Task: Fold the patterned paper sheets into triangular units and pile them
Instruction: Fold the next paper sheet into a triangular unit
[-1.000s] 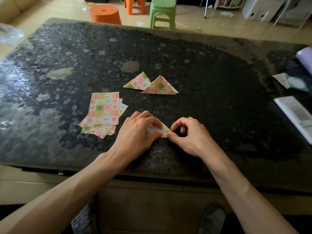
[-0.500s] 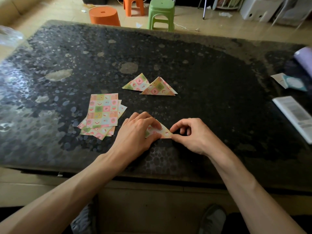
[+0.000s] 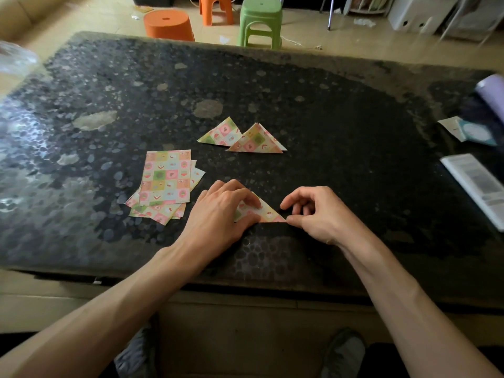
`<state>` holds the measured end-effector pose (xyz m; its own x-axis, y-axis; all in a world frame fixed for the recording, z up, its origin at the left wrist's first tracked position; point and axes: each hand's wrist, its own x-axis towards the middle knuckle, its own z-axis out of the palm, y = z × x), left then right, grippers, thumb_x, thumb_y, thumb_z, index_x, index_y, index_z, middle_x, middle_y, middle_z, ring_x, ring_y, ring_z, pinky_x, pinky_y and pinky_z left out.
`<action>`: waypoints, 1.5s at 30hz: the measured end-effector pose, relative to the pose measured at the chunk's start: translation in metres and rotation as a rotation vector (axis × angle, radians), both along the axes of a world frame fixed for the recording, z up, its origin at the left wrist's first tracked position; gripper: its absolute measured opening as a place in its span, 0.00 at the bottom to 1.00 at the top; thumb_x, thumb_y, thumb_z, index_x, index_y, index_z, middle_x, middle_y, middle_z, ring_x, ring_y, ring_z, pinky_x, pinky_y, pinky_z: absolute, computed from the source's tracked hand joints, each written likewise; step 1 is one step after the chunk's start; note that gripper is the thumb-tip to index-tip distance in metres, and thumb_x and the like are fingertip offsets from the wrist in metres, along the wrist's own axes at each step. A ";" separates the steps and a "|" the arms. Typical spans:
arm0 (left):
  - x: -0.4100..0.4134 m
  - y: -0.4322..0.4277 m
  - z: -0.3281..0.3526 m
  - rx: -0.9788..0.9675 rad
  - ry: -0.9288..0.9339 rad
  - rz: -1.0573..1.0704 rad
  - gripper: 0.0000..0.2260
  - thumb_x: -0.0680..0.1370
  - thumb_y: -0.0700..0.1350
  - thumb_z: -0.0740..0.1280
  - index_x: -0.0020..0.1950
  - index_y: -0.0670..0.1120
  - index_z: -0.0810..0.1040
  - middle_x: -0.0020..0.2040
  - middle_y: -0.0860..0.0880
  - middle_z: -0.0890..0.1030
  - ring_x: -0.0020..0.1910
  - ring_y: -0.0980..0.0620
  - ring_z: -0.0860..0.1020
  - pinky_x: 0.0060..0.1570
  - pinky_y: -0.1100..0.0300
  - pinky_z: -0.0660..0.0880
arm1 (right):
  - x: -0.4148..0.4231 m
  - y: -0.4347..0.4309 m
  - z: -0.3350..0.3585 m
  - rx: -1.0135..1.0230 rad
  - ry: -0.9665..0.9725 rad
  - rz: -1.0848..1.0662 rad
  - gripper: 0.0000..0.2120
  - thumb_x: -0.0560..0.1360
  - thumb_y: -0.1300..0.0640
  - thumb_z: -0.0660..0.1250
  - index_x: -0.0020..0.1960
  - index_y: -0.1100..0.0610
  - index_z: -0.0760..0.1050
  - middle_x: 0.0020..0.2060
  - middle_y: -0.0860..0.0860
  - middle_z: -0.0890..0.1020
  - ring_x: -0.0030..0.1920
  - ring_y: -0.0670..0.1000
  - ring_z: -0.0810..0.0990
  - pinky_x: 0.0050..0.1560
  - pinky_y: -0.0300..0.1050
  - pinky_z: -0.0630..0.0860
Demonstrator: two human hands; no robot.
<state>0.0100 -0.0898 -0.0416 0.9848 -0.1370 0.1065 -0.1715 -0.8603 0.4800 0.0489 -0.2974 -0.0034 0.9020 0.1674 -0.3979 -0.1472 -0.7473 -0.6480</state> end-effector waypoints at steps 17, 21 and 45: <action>0.004 0.037 0.009 0.052 0.067 -0.058 0.11 0.76 0.56 0.73 0.58 0.65 0.82 0.56 0.62 0.75 0.58 0.55 0.70 0.58 0.54 0.70 | -0.005 0.000 -0.001 -0.027 -0.038 0.055 0.11 0.76 0.58 0.75 0.50 0.43 0.80 0.44 0.46 0.80 0.40 0.45 0.77 0.38 0.38 0.73; 0.003 0.041 0.007 0.030 0.055 -0.040 0.10 0.75 0.59 0.73 0.56 0.65 0.81 0.55 0.59 0.75 0.58 0.55 0.69 0.58 0.56 0.68 | -0.011 0.005 -0.004 -0.032 -0.086 0.023 0.09 0.74 0.43 0.76 0.51 0.43 0.80 0.45 0.45 0.78 0.41 0.44 0.76 0.39 0.39 0.70; 0.001 0.034 0.014 0.106 0.002 -0.261 0.23 0.73 0.63 0.74 0.66 0.61 0.79 0.59 0.59 0.77 0.57 0.57 0.75 0.53 0.58 0.74 | -0.022 0.016 -0.015 -0.097 -0.220 -0.035 0.08 0.74 0.44 0.77 0.47 0.43 0.79 0.46 0.40 0.74 0.52 0.44 0.75 0.48 0.42 0.74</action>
<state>0.0107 -0.0556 -0.0273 0.9150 -0.3962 0.0764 -0.3931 -0.8325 0.3905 0.0271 -0.2810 -0.0188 0.9732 0.1055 -0.2041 -0.0372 -0.8044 -0.5929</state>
